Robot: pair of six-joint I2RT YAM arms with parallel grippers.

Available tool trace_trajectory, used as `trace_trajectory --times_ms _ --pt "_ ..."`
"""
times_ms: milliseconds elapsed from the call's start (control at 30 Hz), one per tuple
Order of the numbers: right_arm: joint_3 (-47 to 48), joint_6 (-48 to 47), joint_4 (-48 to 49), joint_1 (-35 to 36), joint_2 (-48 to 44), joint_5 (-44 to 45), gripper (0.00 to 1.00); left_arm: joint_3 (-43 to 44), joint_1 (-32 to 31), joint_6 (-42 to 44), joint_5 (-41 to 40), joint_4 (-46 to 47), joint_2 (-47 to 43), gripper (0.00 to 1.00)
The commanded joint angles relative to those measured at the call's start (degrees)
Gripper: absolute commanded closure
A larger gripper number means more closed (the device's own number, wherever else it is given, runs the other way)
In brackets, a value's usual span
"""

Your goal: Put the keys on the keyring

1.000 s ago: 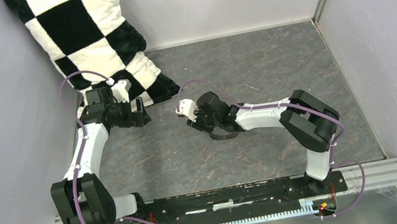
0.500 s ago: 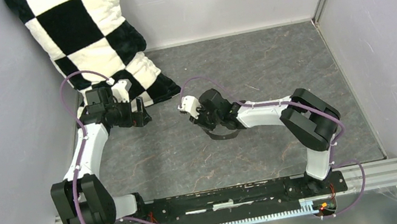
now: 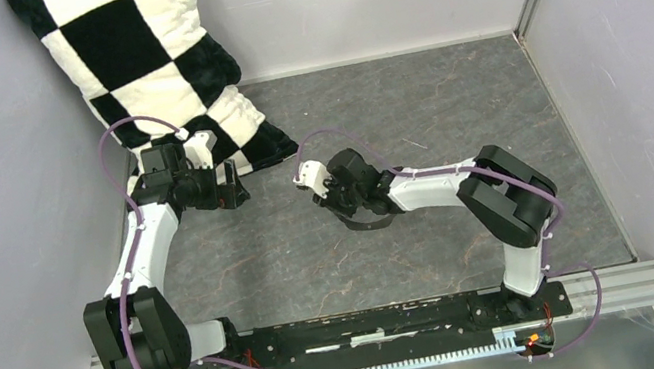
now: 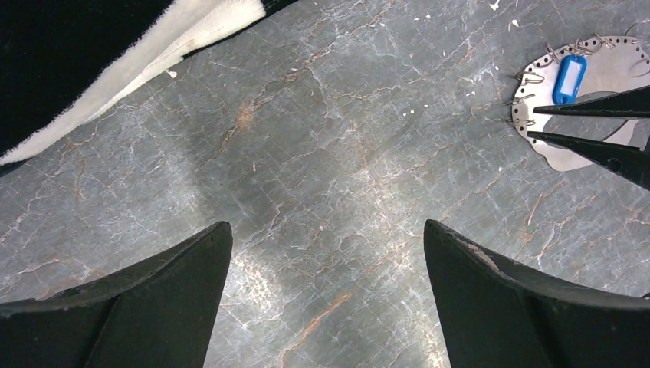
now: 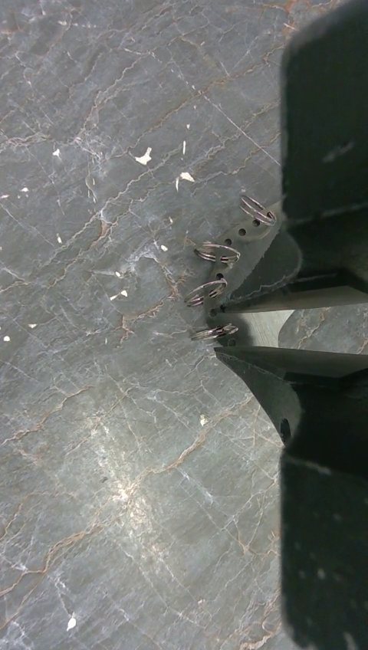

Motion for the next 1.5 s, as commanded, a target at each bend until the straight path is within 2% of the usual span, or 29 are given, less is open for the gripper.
trace_trajectory --times_ms 0,67,167,200,433,633,767,900,967,1033,1100,1167,1367,1400,1467 --pt "-0.4 0.0 1.4 -0.1 0.9 0.0 0.72 -0.2 0.3 2.9 0.6 0.1 -1.5 0.0" --pt "-0.4 0.3 2.0 -0.1 1.0 0.3 0.79 -0.4 0.3 3.0 0.5 0.0 -1.6 0.0" --pt "0.1 0.5 2.3 -0.1 1.3 0.6 0.98 -0.6 0.3 3.1 0.9 0.1 -1.7 0.0" --pt "0.3 0.5 2.4 -0.1 1.3 0.6 0.99 -0.6 0.4 3.1 1.0 0.1 -1.8 0.0" --pt "0.6 1.6 3.4 -0.2 -4.3 -2.7 1.0 0.3 0.4 4.6 6.5 -1.6 -3.6 0.0" --pt "-1.0 4.4 5.4 -0.1 -10.7 -6.6 1.0 2.6 0.3 11.1 15.6 -6.5 -5.4 0.0" --pt "-2.9 6.5 7.5 0.0 -15.4 -10.0 1.0 2.8 0.3 21.1 25.4 -13.0 -8.8 0.0" --pt "-3.3 8.2 8.7 0.2 -20.2 -14.3 1.0 7.7 0.0 37.9 31.6 -26.6 -11.9 0.0" --pt "-3.4 8.9 9.3 0.7 -22.9 -15.7 1.0 11.2 -0.4 43.7 33.5 -33.0 -12.5 0.05" --pt "-3.6 9.3 9.9 1.7 -25.2 -16.6 1.0 14.1 -1.1 43.9 35.0 -34.9 -12.6 0.21" --pt "-3.7 9.6 10.1 2.5 -26.9 -18.0 1.0 16.5 -2.3 43.7 36.1 -36.4 -12.6 0.29" --pt "-3.3 9.6 9.7 3.5 -28.3 -18.5 1.0 18.1 -3.5 43.3 36.5 -37.1 -12.8 0.29" --pt "-2.1 9.6 8.5 6.8 -32.6 -18.2 1.0 20.7 -11.4 41.4 36.2 -38.8 -14.4 0.19" --pt "-1.9 9.8 8.4 7.4 -33.1 -17.9 0.99 20.8 -12.5 40.9 36.3 -38.8 -14.8 0.19" --pt "-1.4 10.1 8.4 8.7 -34.3 -17.9 1.0 20.7 -15.1 40.7 36.1 -39.0 -16.0 0.26"
